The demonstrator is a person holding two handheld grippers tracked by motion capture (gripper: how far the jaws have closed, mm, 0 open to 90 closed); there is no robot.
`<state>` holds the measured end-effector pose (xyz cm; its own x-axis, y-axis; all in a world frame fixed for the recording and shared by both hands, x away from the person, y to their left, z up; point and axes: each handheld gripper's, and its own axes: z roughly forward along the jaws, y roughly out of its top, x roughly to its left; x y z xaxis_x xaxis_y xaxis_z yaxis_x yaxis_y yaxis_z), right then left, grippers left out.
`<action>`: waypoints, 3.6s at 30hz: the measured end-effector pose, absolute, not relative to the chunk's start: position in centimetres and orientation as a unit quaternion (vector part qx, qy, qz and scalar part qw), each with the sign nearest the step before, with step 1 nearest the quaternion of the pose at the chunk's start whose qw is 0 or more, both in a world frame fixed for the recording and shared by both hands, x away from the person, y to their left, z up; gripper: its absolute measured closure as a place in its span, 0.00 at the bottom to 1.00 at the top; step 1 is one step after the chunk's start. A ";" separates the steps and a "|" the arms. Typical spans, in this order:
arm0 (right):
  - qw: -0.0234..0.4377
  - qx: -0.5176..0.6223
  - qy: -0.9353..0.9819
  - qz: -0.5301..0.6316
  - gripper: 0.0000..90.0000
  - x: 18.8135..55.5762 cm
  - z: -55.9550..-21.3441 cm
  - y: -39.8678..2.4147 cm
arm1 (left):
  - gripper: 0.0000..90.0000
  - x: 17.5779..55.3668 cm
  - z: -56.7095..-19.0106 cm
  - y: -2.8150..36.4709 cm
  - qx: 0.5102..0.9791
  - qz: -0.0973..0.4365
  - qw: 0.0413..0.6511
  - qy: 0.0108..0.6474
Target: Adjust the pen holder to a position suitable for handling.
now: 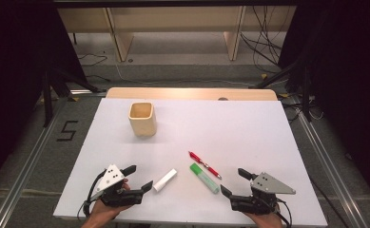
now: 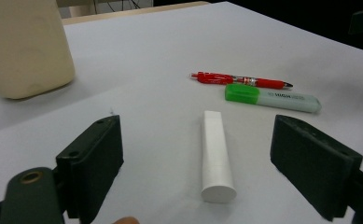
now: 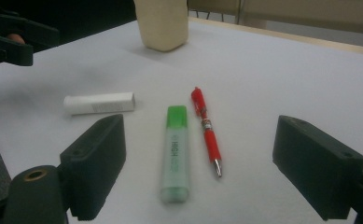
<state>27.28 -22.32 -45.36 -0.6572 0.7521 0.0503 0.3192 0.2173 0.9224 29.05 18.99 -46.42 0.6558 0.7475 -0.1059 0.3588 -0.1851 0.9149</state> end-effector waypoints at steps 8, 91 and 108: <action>0.211 0.356 0.751 0.514 0.20 27.2 -45.3 -22.3 | 0.18 29.1 -46.4 19.0 0.747 0.190 0.518 0.372; 0.211 0.352 0.758 0.507 0.21 27.4 -45.4 -21.8 | 0.99 50.1 -46.2 25.2 0.707 0.224 0.374 0.558; 0.211 0.348 0.761 0.506 0.21 27.5 -45.5 -21.7 | 0.99 51.1 -46.8 24.0 0.725 0.203 0.374 0.541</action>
<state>27.46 -21.69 -45.52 -0.6688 0.7428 0.0306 0.3157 0.2465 0.9163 51.13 24.01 -46.82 0.3314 0.9370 -0.1104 0.6325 -0.1338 0.7629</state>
